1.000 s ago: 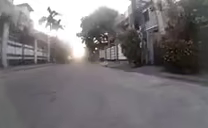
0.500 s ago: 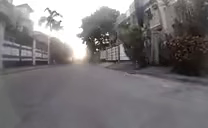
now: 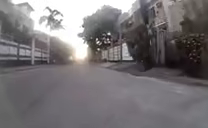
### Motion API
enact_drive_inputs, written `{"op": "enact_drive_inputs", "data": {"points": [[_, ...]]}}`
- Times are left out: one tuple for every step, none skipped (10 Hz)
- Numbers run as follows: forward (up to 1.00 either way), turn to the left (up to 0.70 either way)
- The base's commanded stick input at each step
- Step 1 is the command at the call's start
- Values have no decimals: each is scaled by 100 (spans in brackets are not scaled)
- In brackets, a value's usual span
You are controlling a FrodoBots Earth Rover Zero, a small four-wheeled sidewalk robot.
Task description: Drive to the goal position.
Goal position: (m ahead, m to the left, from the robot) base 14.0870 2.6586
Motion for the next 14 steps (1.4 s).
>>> {"op": "enact_drive_inputs", "data": {"points": [[100, -39], [100, -37], [100, 0], [100, 1], [100, 1], [100, 1], [100, 1], [100, 1], [100, 1], [100, 1], [100, 1], [100, 1], [100, 1], [100, 1]]}}
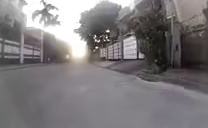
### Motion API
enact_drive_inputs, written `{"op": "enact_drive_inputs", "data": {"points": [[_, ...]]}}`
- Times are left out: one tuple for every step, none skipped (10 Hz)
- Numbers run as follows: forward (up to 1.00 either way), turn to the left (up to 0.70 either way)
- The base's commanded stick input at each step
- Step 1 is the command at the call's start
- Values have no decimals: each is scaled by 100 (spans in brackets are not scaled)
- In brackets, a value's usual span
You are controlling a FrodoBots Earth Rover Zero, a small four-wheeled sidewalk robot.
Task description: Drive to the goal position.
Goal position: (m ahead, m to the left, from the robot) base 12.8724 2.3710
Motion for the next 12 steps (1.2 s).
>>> {"op": "enact_drive_inputs", "data": {"points": [[100, 1], [100, 1], [100, 1], [100, 1], [100, 1], [100, 1], [100, 1], [100, 1], [100, 1], [100, 1], [100, 1], [100, 1]]}}
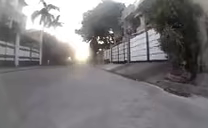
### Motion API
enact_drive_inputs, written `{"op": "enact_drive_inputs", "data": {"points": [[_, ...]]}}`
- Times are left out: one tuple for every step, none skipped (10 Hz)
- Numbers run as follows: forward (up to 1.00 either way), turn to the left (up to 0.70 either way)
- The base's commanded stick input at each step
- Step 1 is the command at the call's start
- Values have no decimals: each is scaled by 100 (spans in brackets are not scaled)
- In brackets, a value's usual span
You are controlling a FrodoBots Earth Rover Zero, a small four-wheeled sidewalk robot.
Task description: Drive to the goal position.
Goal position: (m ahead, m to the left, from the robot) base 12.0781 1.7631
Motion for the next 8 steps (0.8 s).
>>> {"op": "enact_drive_inputs", "data": {"points": [[100, 1], [100, -13], [100, -27], [100, 0], [100, 1], [100, 1], [100, 1], [100, 1]]}}
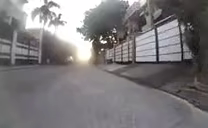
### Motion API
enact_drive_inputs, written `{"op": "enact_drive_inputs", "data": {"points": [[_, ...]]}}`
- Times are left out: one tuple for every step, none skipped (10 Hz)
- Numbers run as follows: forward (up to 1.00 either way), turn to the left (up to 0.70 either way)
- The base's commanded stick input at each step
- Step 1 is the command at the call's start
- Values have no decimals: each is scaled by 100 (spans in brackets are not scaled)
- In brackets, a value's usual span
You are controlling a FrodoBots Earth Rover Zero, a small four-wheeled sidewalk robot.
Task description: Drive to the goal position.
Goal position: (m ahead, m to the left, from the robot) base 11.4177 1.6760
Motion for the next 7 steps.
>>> {"op": "enact_drive_inputs", "data": {"points": [[100, 1], [100, 1], [100, 1], [100, 1], [100, 1], [100, 1], [100, 1]]}}
